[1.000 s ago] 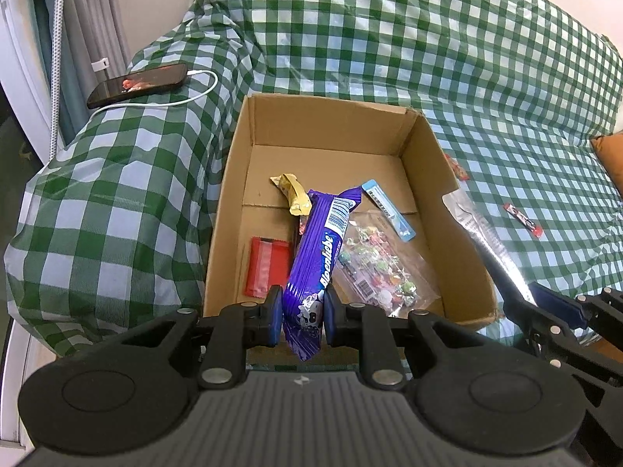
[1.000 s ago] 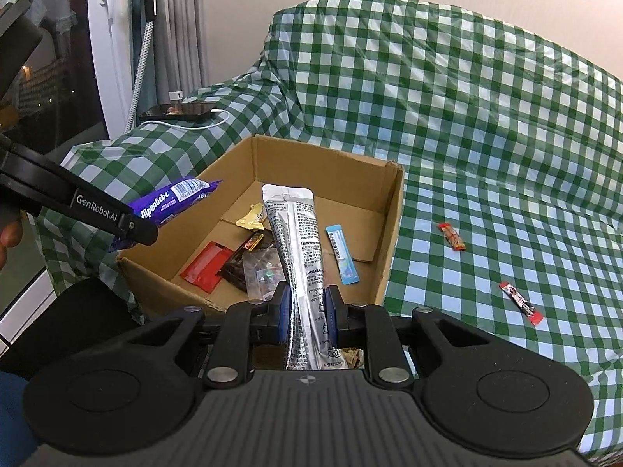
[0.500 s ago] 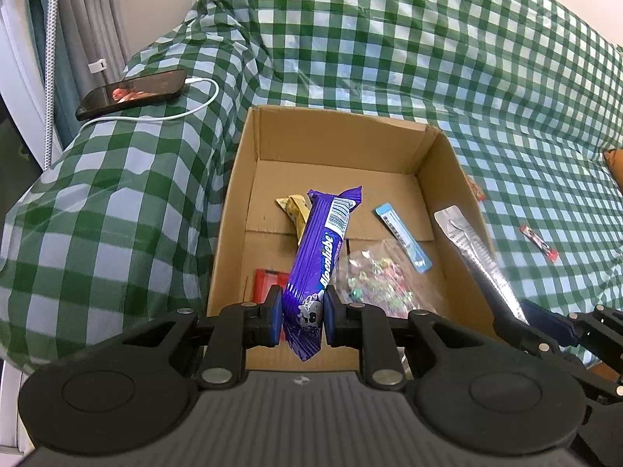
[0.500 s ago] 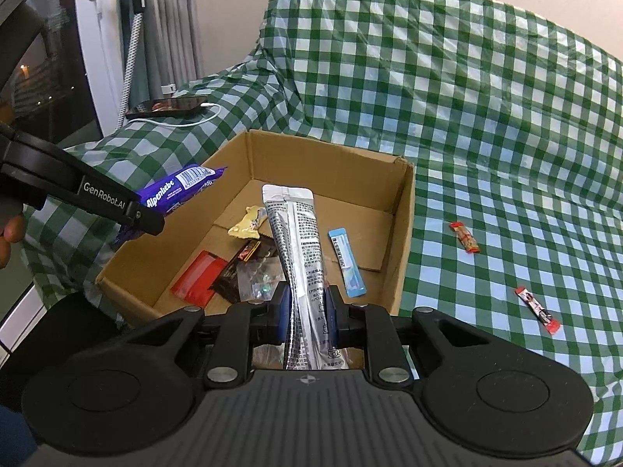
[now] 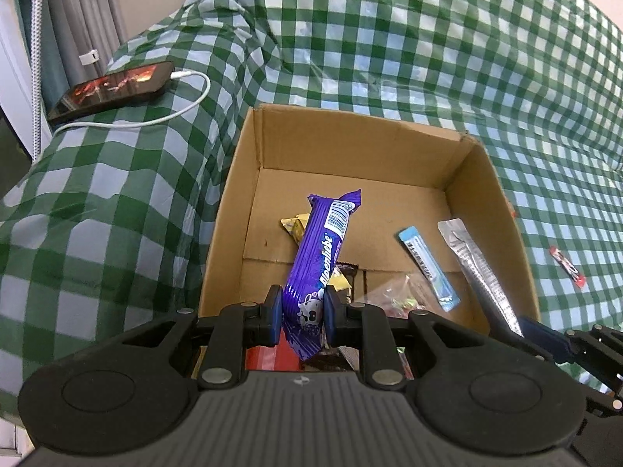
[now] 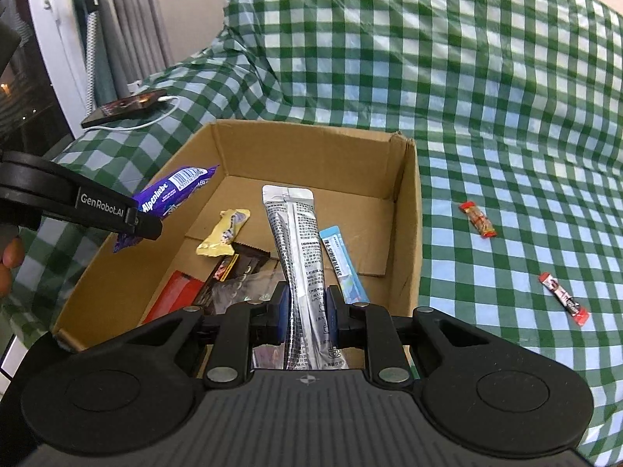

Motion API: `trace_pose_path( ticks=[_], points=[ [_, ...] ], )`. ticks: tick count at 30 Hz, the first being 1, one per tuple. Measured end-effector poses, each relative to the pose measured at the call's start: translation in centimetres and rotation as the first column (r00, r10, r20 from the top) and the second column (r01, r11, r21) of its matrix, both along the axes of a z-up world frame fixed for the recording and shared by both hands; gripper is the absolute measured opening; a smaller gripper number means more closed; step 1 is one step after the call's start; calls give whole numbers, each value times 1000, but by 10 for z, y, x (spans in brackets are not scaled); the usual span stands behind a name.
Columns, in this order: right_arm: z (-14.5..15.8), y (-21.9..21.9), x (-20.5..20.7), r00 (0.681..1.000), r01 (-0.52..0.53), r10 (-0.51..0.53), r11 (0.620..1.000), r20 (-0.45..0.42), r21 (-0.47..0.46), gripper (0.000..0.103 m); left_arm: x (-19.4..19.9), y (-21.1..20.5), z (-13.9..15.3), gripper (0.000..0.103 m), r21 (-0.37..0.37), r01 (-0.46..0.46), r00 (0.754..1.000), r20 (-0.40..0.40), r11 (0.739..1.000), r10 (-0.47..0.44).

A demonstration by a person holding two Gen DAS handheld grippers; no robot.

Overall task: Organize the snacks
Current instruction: 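Open both grippers to drop the purple bar and silver stick into the box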

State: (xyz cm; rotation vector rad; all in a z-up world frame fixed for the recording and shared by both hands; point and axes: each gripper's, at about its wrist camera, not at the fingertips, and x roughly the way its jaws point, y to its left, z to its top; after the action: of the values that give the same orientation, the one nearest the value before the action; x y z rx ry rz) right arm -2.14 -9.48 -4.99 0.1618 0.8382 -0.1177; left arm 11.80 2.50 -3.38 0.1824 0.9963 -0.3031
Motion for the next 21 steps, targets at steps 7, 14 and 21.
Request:
trace_pose_path(
  ticks=[7, 14, 21],
  points=[
    [-16, -7, 23, 1000, 9, -8, 1000, -30, 17, 22, 22, -4, -17, 23, 18, -13, 1000, -23, 1000, 14],
    [-29, -10, 42, 999, 32, -30, 999, -44, 34, 24, 39, -8, -29, 61, 57, -29, 1000, -3, 998, 29],
    [-9, -11, 30, 999, 43, -43, 997, 6, 70, 85, 14, 2, -9, 103, 58, -31, 996, 86, 998, 26]
  ],
)
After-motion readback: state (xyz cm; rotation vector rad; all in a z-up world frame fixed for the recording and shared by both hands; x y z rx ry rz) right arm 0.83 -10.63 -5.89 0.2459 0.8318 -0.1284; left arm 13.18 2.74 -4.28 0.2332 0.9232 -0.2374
